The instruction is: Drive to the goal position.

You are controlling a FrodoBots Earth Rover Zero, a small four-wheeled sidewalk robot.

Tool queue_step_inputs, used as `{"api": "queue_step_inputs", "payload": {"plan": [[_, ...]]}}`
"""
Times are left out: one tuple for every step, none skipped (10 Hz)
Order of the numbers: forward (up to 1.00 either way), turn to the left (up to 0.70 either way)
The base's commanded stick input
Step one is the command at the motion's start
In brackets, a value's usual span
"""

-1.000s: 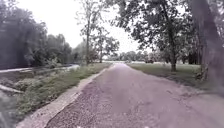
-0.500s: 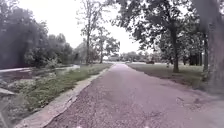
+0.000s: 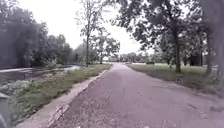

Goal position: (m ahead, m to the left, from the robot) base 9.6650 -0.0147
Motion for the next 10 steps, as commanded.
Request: {"api": "queue_step_inputs", "payload": {"plan": [[0.7, 0.0], [0.7, 0.0], [0.7, 0.0], [0.7, 0.0], [0.7, 0.0], [0.7, 0.0], [0.7, 0.0], [0.7, 0.0], [0.7, 0.0], [0.7, 0.0]]}}
